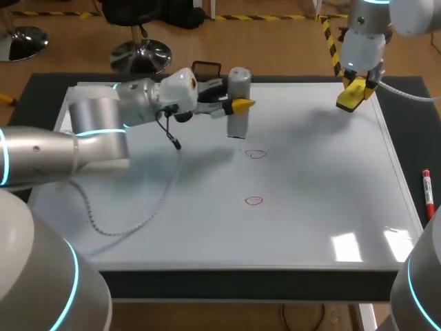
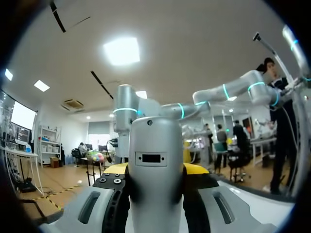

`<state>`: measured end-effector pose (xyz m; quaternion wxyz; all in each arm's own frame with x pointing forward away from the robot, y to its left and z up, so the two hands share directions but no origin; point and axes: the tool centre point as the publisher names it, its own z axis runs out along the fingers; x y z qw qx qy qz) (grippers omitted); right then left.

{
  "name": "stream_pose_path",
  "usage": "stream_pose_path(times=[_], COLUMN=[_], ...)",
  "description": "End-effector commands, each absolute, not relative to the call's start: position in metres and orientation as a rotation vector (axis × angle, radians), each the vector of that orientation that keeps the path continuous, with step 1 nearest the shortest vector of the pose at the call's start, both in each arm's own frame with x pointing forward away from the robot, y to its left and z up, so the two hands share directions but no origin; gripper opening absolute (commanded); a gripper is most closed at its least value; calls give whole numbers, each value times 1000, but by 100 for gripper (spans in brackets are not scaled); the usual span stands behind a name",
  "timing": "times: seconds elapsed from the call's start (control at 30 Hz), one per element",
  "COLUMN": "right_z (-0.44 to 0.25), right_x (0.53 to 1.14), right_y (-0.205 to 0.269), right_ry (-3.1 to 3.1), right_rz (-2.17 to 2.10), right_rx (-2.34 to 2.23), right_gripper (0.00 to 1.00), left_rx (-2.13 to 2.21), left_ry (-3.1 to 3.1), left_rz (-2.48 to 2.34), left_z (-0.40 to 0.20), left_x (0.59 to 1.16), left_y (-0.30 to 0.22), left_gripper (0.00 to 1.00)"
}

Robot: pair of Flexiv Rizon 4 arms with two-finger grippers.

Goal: Pick up the inspection probe, press it on each red-marked spot on the whiteboard one by one, put down the probe, pick up the eraser, and wipe off all the red marks.

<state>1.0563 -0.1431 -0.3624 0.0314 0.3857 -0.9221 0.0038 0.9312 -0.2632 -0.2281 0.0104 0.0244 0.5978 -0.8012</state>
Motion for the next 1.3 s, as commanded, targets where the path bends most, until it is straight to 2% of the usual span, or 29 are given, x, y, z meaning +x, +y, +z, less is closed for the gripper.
stream_pose_path(times=[0.03,0.6,1.3], right_z=[-361,-361,-361], right_x=[1057,1057,1057], right_y=[-143,-143,-143], right_ry=[-2837,-2837,-2837], right_rz=[17,17,17], right_rx=[1189,1189,1189], right_gripper=[0,0,0], left_rx=[112,94,47], left_ry=[1831,1886,1950], left_rz=[-2564,-2591,-2555], left_z=[-242,-270,-285], left_x=[939,934,927], left_y=[-283,-314,-318], left_gripper=[0,0,0])
